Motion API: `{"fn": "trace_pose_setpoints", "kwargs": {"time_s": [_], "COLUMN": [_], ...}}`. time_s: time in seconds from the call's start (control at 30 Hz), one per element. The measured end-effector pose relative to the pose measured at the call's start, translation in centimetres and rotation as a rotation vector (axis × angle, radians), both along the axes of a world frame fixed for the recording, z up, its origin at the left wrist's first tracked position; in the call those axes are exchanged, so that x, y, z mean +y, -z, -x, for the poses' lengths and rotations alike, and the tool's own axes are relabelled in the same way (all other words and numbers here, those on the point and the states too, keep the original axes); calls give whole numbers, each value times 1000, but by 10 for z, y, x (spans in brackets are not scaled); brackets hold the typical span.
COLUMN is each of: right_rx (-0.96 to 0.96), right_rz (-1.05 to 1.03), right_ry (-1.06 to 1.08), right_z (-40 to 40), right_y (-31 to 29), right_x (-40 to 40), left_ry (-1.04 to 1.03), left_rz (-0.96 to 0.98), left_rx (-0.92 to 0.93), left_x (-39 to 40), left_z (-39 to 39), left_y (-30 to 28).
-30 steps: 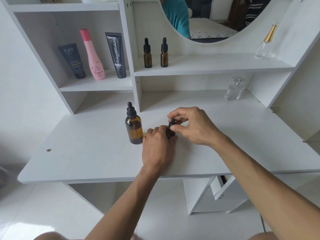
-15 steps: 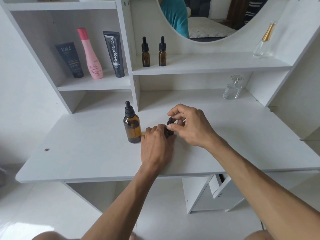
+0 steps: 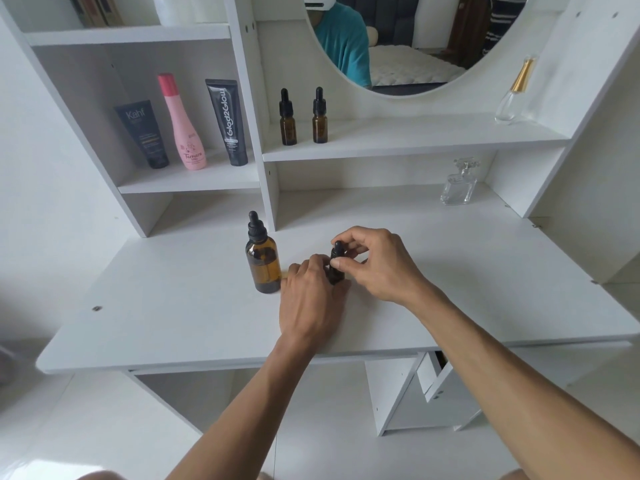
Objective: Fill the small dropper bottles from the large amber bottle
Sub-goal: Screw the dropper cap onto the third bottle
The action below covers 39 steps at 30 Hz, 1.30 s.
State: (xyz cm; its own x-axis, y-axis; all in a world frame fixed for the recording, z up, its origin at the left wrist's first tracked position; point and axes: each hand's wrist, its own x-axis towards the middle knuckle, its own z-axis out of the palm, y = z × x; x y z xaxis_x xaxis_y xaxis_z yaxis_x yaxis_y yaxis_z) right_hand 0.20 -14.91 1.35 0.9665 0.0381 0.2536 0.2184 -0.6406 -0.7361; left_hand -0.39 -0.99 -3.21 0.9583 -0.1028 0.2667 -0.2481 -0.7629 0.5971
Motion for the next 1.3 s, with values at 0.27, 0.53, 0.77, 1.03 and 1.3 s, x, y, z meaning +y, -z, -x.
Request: {"fn": "trace_pose_setpoints", "kwargs": {"time_s": [0.27,0.53,0.77,1.03,1.3], "right_rx": [-67,-256,-466,-428,-399], "right_rz": [-96,-108,-125,-44,10], "right_ry": [123,204,296,310,342], "right_z": [-3,-29,-79,-134,-150], "right_y": [-7,-48,-116,-130,-128], "right_x": [-17,-29,-24,-15,-13], "left_ry": [23,119,119,121,120], "left_rz": [-174,-339,-485,-503,-497], "left_rx": [35,119,206,210,202], "left_x": [-7,-20,-27,-27,-27], "left_z": [-9,-41,-54,-50,-49], "left_y": [-6,-6,0,1,1]}}
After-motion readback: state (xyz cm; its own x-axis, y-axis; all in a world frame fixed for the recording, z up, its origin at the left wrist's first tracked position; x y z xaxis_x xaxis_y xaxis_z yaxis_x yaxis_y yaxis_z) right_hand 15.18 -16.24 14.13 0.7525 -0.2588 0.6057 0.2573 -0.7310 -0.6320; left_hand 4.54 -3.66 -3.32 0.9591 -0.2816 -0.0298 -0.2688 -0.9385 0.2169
